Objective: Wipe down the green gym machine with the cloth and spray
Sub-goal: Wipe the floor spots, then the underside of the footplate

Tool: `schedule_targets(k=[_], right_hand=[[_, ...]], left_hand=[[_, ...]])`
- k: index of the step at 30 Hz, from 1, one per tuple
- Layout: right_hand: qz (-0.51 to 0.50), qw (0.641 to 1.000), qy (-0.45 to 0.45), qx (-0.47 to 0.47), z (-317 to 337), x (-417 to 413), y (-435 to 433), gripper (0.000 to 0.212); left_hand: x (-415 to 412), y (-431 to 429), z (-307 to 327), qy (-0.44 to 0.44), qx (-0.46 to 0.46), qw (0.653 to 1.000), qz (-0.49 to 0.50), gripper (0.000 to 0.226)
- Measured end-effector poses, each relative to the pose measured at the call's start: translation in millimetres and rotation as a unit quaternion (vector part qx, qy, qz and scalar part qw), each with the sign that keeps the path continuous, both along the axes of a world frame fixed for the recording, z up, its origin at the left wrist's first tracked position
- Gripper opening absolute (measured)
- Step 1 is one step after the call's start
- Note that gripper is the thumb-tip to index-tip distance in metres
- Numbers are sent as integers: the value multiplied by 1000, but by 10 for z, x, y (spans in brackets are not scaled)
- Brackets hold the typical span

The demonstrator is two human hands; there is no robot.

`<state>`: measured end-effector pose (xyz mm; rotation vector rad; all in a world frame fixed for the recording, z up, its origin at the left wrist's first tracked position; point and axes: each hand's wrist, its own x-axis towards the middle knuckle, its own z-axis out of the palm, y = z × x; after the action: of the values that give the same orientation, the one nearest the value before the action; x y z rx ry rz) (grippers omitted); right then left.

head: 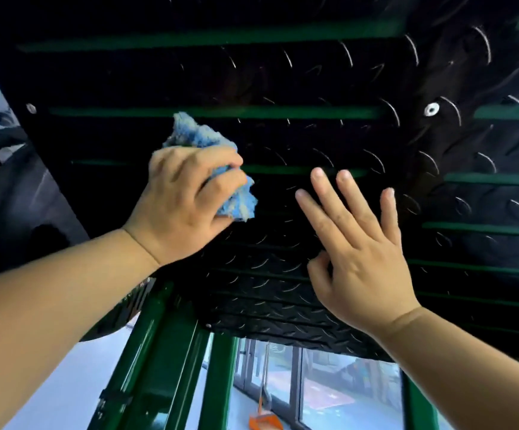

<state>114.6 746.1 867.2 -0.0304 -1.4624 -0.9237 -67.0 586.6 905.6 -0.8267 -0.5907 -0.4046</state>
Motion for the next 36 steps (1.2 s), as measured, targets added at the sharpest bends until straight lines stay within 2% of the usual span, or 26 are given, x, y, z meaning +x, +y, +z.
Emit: schedule_targets(k=[3,8,10,12,14,16,19,22,25,27,29,31,34,36], right_hand=[[35,999,17,-9,-49,-129,-56,76],[64,996,-25,58,-3,-280,-382,68],[78,996,-3,50,136,-322,-447,69],[72,996,26,46,205,-376,-451,71],[71,995,40,48,192,-437,-445,71],[81,995,43,46,150,-494,-459,69],[82,996,18,44,82,-571,-485,68],[79,993,-31,80,78,-655,-575,66],[108,986,-39,119,230,-798,-749,56],[111,986,0,127,339,-891,-816,53],[88,986,37,139,375,-964,-817,52],[67,985,50,149,377,-1003,-794,54],[57,986,55,149,349,-1020,-785,61],[56,987,48,142,331,-1030,-796,63]], left_hand=[[-185,225,-146,-11,16,1000,23,37],[-389,223,-346,58,-154,977,136,16],[-290,0,-213,63,-157,982,80,26],[-218,-195,-37,33,-115,993,6,46],[-304,-214,-31,11,-91,996,5,59],[-569,-24,-228,2,-100,993,62,58],[-1036,197,-575,-10,-183,970,158,49],[-1122,37,-603,32,-231,951,202,43],[-924,-296,-385,33,-190,973,131,42],[-825,-436,-206,-4,-129,991,39,42],[-829,-392,-175,-1,-110,994,12,31],[-994,-216,-364,12,-142,987,72,32],[-1398,-33,-763,-17,-228,955,189,51],[-1540,-38,-873,-21,-251,939,232,56]])
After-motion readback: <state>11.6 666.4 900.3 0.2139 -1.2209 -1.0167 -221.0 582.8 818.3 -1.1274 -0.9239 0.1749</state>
